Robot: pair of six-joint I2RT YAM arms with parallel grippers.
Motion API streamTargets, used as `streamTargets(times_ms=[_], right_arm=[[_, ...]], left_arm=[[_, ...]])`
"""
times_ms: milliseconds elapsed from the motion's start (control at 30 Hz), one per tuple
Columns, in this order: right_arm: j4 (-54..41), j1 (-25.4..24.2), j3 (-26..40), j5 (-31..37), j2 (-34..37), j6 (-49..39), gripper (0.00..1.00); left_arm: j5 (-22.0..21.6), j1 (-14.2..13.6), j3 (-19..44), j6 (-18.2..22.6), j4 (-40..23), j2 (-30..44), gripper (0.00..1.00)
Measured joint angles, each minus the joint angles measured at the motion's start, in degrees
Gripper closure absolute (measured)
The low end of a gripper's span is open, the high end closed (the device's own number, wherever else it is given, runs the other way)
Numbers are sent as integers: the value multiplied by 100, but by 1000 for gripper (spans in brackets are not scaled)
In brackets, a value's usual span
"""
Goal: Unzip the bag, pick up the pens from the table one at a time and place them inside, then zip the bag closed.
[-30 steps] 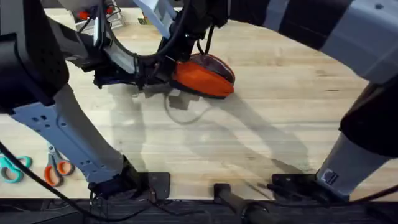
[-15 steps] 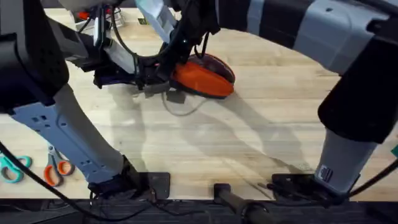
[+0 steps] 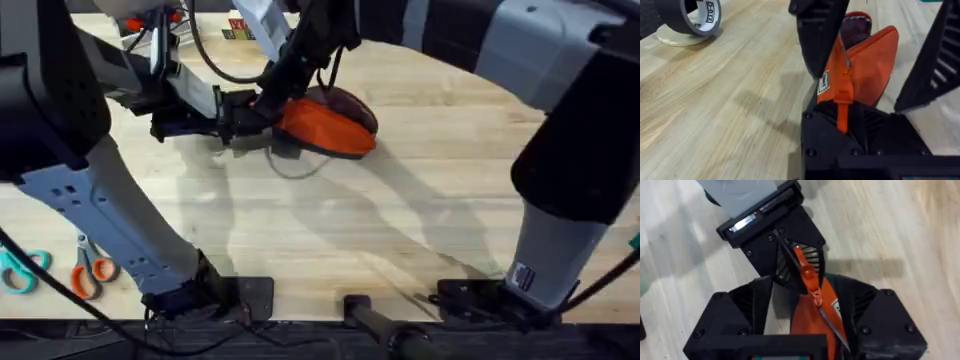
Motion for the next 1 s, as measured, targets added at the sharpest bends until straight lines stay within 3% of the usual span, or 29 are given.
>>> streamTargets(times_ms=[367,733,767,867,1000], right_arm=[[-1,-11,0,-191,96,31,322],[-2,-11,0,-234,101,48,470],[-1,-11,0,-233,101,47,513],[-1,-11,0,-228,101,54,916],[1,-17,0,-219,101,48,970]], left_arm=[[-26,4,-2,2,13,0,961],[-24,4,-2,2,12,0,961],[-24,4,-2,0,13,0,961],[-24,4,-2,2,11,0,961],[-24,9,-2,2,11,0,961]])
